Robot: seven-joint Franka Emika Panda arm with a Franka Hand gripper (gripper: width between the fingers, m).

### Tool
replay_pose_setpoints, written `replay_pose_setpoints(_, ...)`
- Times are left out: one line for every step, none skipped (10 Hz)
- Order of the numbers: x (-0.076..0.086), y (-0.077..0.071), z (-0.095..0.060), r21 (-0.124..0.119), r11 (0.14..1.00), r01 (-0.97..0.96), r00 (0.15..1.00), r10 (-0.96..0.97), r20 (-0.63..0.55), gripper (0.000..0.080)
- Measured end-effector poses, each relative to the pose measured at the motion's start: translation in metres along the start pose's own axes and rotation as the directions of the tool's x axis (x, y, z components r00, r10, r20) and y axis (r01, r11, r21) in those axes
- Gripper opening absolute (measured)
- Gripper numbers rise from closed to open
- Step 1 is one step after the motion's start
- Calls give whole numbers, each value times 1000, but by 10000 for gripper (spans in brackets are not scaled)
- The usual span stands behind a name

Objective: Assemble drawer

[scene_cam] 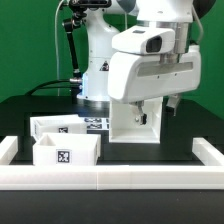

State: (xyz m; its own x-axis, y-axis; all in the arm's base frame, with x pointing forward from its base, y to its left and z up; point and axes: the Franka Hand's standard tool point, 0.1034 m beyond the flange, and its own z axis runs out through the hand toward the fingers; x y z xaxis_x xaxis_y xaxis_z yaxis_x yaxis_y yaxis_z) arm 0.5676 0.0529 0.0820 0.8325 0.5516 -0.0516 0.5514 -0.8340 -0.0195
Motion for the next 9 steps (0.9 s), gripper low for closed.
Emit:
replay_pose_setpoints(-1, 0, 2, 3, 1000, -16, 1000, 16, 1, 650)
replay_pose_setpoints(0, -1, 3, 8, 995, -101, 995, 101, 1, 650)
replay_pose_setpoints(0, -2, 3, 15, 985, -173, 985, 173, 0, 650)
replay_pose_setpoints(1, -3, 3, 19, 972, -233, 973, 233, 0, 650)
replay_pose_setpoints(-4, -7, 0, 36, 931, -363, 932, 363, 0, 650)
replay_pose_setpoints(-14, -15, -2, 49, 885, -462, 887, 462, 8, 650)
replay_pose_setpoints(-20, -21, -5, 59, 845, -532, 847, 532, 18, 650)
replay_pose_setpoints(-24, -27, -12, 57, 849, -525, 851, 526, 14, 650)
replay_pose_setpoints(-29, -30, -20, 55, 849, -526, 850, 526, 8, 650)
